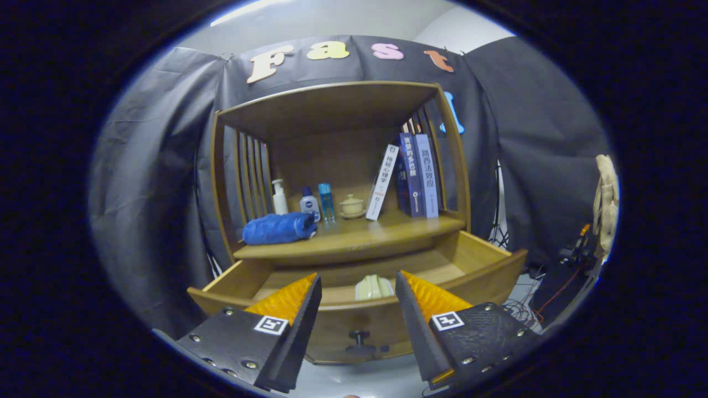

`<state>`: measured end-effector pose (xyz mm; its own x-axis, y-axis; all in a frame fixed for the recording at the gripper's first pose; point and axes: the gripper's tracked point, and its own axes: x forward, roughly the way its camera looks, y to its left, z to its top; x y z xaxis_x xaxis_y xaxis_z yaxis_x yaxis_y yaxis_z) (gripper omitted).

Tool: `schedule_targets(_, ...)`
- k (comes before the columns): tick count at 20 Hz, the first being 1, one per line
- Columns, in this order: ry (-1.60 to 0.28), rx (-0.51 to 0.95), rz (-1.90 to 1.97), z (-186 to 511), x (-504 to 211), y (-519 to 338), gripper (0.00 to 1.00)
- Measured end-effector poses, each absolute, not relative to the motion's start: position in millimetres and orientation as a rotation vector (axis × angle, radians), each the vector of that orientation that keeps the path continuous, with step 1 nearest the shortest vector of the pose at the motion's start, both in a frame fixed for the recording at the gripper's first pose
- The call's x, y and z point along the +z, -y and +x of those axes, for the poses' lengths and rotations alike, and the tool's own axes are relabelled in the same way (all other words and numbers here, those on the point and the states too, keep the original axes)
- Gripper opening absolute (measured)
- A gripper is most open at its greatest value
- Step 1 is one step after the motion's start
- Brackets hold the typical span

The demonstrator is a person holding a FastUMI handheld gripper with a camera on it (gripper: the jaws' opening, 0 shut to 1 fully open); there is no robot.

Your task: Pull open the drawer, take out the items inside it, and place them on the countertop above the cabinet.

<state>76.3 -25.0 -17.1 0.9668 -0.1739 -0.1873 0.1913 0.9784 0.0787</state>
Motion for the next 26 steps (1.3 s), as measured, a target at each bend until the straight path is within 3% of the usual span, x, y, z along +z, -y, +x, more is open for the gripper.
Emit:
schedule_targets(10,-0.554,-0.332,0.179,149.8,-72.8,57.9,0.8)
schedule_targets(15,-0.731,-0.327,0.139,163.1,-110.9,56.3,0.8)
schedule_targets(17,-0.795,-0.3,0.104,168.9,-121.4,56.5,0.75)
schedule_targets(21,-0.914,-0.275,0.078,175.8,-156.6,55.4,0.78)
schedule_targets(25,-0.969,-0.264,0.006,175.0,-173.3,57.0,0.74)
schedule_targets(26,-0.951,-0.273,0.016,177.1,-168.6,58.6,0.64)
